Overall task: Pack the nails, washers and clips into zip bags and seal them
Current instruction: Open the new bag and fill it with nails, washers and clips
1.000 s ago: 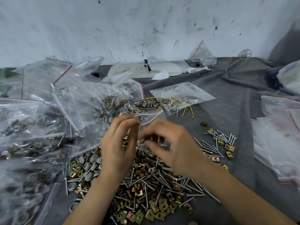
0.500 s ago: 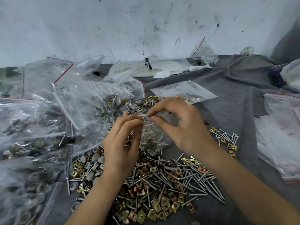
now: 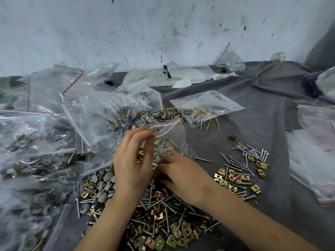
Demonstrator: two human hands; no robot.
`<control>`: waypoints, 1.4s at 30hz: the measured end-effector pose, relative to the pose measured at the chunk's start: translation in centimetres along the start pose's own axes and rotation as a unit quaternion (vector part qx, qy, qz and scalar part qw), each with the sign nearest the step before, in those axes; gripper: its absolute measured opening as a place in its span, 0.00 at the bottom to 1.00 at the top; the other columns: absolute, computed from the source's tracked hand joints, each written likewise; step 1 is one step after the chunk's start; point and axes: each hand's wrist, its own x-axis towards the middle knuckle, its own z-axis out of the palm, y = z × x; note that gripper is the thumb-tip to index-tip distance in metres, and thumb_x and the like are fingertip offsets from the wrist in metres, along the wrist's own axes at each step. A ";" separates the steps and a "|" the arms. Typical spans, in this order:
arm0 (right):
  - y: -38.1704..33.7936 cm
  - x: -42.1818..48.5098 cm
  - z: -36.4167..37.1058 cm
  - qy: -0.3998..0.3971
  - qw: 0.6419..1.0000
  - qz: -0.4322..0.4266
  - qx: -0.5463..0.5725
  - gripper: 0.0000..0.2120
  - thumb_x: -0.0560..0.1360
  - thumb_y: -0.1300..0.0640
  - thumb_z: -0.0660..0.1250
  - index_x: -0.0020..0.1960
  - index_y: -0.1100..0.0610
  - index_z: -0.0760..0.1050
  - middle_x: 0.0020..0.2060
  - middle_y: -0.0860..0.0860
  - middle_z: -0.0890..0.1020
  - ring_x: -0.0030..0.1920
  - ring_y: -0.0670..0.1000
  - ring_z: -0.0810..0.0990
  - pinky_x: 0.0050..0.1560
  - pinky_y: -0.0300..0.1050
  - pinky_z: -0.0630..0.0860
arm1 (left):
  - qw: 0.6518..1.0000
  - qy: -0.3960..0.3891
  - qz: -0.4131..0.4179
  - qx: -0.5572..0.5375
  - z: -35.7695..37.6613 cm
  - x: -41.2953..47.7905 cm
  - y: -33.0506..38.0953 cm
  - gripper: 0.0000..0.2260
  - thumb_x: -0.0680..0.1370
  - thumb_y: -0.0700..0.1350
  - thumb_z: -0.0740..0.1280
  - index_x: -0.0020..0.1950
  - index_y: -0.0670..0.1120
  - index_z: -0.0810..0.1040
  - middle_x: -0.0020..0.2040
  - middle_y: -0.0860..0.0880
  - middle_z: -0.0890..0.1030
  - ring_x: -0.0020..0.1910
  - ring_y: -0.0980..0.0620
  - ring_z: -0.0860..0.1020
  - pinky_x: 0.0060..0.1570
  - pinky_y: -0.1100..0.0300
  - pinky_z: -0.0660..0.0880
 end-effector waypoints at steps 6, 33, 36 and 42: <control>-0.1 0.3 0.4 0.014 0.998 -0.013 -0.062 0.11 0.77 0.58 0.63 0.59 0.56 0.74 0.57 0.52 0.73 0.63 0.55 0.66 0.63 0.51 0.68 | 1.000 0.001 0.014 0.001 0.0 -0.1 -0.1 0.07 0.78 0.38 0.62 0.48 0.37 0.79 0.49 0.46 0.80 0.50 0.55 0.77 0.53 0.68 0.71; 1.4 -4.7 -1.1 0.072 0.981 0.034 0.175 0.13 0.77 0.56 0.66 0.60 0.47 0.78 0.50 0.41 0.74 0.55 0.42 0.70 0.55 0.35 0.67 | 0.998 -0.053 -0.031 0.004 0.4 -0.3 -0.2 0.07 0.78 0.41 0.63 0.51 0.42 0.79 0.54 0.52 0.78 0.56 0.61 0.74 0.60 0.68 0.69; 1.1 -4.0 -0.4 0.017 0.989 0.028 0.145 0.15 0.78 0.52 0.63 0.64 0.46 0.75 0.56 0.45 0.72 0.61 0.46 0.67 0.61 0.39 0.65 | 0.997 -0.072 -0.025 -0.004 0.2 0.1 0.3 0.07 0.79 0.41 0.62 0.50 0.41 0.79 0.54 0.51 0.78 0.56 0.59 0.75 0.59 0.66 0.70; 1.0 -3.4 -1.0 0.006 0.998 -0.023 0.066 0.14 0.80 0.50 0.58 0.62 0.53 0.75 0.58 0.48 0.73 0.63 0.49 0.66 0.62 0.40 0.61 | 0.992 -0.118 -0.031 0.018 -1.0 1.6 1.6 0.04 0.76 0.38 0.69 0.51 0.40 0.80 0.52 0.48 0.80 0.54 0.58 0.77 0.57 0.69 0.71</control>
